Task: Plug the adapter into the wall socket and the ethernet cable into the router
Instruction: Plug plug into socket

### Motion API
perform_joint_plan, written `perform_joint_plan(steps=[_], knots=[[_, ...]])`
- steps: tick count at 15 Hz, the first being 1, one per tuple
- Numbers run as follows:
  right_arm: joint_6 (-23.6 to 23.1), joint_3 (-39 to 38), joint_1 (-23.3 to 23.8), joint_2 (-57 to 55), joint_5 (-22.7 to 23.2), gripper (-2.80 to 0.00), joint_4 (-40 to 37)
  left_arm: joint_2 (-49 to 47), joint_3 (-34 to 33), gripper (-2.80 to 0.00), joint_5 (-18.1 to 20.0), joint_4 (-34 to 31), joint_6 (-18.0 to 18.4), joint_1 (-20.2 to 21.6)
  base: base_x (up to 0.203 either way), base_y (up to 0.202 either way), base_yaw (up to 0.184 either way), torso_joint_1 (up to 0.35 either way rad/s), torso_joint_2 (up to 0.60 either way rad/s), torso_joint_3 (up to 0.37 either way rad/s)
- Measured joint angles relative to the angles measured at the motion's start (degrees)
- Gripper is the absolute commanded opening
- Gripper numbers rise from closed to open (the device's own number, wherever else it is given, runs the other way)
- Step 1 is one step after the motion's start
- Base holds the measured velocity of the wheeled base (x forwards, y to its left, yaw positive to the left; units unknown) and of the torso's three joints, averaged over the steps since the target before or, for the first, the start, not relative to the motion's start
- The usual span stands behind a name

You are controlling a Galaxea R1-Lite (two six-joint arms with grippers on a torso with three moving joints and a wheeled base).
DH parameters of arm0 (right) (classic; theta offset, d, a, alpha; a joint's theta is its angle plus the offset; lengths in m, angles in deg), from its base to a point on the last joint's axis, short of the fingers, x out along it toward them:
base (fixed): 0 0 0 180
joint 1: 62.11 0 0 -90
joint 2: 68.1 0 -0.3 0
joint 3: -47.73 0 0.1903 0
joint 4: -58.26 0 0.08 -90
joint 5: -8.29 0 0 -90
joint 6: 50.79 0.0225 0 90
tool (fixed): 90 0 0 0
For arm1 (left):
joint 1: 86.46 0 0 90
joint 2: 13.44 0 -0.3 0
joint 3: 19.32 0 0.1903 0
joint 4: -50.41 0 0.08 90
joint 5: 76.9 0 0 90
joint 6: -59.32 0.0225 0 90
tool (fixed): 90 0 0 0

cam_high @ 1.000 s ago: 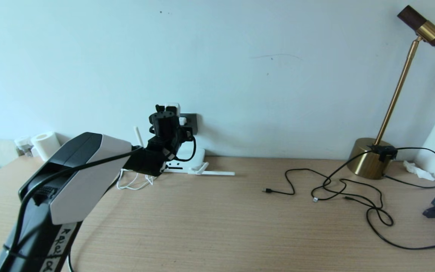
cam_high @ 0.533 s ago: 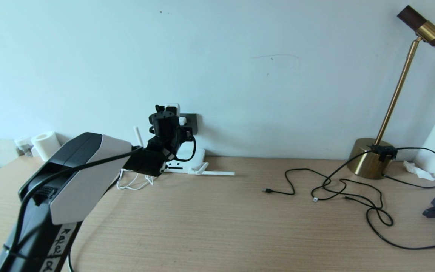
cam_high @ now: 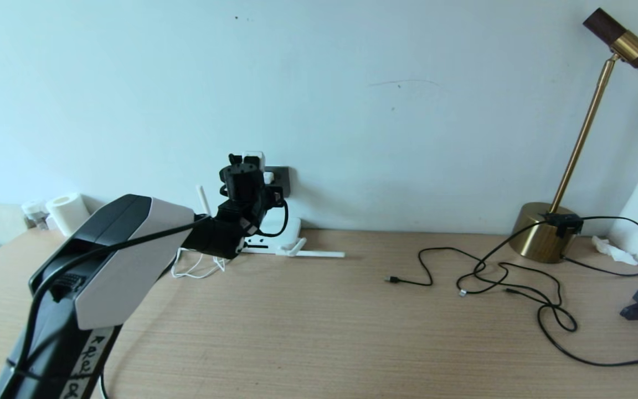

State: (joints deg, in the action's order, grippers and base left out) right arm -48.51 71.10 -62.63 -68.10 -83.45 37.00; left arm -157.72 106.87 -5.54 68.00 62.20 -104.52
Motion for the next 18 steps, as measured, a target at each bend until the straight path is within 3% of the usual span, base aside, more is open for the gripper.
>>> perform_joint_plan(steps=[18], knots=[[-0.04, 0.00, 0.00, 0.00, -0.02, -2.80, 0.00, -1.00, 3.23, -2.80, -0.18, -2.04, -0.01, -0.11, 0.000, 0.000, 0.000, 0.000, 0.00, 0.000]])
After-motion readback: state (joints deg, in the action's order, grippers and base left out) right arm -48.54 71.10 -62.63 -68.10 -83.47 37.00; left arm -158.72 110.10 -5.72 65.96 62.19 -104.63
